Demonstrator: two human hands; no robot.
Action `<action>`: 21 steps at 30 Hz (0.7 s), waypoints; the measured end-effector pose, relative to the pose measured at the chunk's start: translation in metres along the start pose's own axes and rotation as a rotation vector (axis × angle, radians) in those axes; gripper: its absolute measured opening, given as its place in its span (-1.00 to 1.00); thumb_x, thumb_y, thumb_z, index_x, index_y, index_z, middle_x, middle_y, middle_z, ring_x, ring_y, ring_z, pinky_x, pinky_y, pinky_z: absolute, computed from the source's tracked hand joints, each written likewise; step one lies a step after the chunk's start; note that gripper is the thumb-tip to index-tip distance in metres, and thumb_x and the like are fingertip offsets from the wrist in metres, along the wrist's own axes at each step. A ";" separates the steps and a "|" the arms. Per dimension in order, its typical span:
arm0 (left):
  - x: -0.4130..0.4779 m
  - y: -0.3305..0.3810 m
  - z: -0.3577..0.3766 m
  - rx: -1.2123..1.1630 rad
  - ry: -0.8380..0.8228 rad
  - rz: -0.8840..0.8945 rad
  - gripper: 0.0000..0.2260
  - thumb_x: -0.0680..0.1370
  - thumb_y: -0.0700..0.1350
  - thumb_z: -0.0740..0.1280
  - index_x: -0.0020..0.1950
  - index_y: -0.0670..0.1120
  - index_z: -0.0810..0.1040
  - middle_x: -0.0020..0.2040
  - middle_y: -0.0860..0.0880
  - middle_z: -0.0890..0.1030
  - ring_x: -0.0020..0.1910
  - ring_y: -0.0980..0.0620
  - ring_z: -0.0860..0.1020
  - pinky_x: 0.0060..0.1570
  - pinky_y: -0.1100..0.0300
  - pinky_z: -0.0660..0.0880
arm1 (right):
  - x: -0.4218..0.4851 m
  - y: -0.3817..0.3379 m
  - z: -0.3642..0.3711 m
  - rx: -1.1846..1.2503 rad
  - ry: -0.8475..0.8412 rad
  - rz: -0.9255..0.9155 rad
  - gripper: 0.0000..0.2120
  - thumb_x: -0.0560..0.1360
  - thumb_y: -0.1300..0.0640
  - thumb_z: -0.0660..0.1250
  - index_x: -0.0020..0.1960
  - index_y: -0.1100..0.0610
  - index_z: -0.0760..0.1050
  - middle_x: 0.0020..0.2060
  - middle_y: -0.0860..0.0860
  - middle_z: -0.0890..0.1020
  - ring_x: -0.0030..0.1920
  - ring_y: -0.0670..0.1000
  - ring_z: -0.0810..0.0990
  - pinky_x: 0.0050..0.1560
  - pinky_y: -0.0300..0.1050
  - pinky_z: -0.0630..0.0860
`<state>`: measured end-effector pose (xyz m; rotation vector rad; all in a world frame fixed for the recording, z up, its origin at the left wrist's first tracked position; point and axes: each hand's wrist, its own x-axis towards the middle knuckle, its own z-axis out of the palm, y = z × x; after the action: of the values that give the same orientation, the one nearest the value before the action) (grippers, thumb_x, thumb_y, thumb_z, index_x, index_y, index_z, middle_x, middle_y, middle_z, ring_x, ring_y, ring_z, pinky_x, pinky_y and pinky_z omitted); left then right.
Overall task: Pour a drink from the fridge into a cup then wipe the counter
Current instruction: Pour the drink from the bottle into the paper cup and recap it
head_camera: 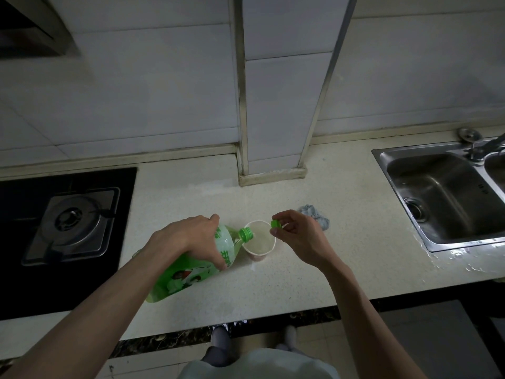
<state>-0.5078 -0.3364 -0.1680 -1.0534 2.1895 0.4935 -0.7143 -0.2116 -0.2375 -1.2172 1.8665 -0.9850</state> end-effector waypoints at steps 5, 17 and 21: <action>0.001 0.000 -0.002 0.007 0.007 0.003 -0.16 0.25 0.33 0.47 0.34 -0.04 0.22 -0.03 0.03 0.44 -0.08 0.03 0.49 -0.17 0.12 0.51 | 0.000 0.000 0.001 0.005 0.007 -0.006 -0.73 0.45 0.12 0.48 0.14 0.10 0.59 -0.11 -0.08 0.67 -0.17 -0.06 0.67 -0.09 -0.01 0.65; 0.001 -0.004 -0.003 0.011 -0.007 -0.008 -0.11 0.24 0.34 0.46 0.40 -0.03 0.19 0.02 0.03 0.45 -0.05 0.02 0.50 -0.06 0.06 0.57 | 0.004 -0.002 0.004 0.018 0.003 -0.014 -0.72 0.45 0.13 0.49 0.14 0.11 0.59 -0.11 -0.07 0.66 -0.18 -0.09 0.66 -0.09 -0.14 0.64; 0.001 -0.006 -0.003 0.015 -0.005 -0.009 -0.12 0.23 0.35 0.46 0.38 -0.03 0.21 0.00 0.03 0.45 -0.07 0.02 0.50 -0.07 0.05 0.58 | 0.005 -0.003 0.005 0.013 0.008 -0.017 -0.73 0.45 0.12 0.49 0.14 0.10 0.59 -0.11 -0.07 0.67 -0.17 -0.09 0.67 -0.10 -0.14 0.64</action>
<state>-0.5049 -0.3418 -0.1668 -1.0521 2.1796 0.4743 -0.7102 -0.2184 -0.2376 -1.2255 1.8559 -1.0112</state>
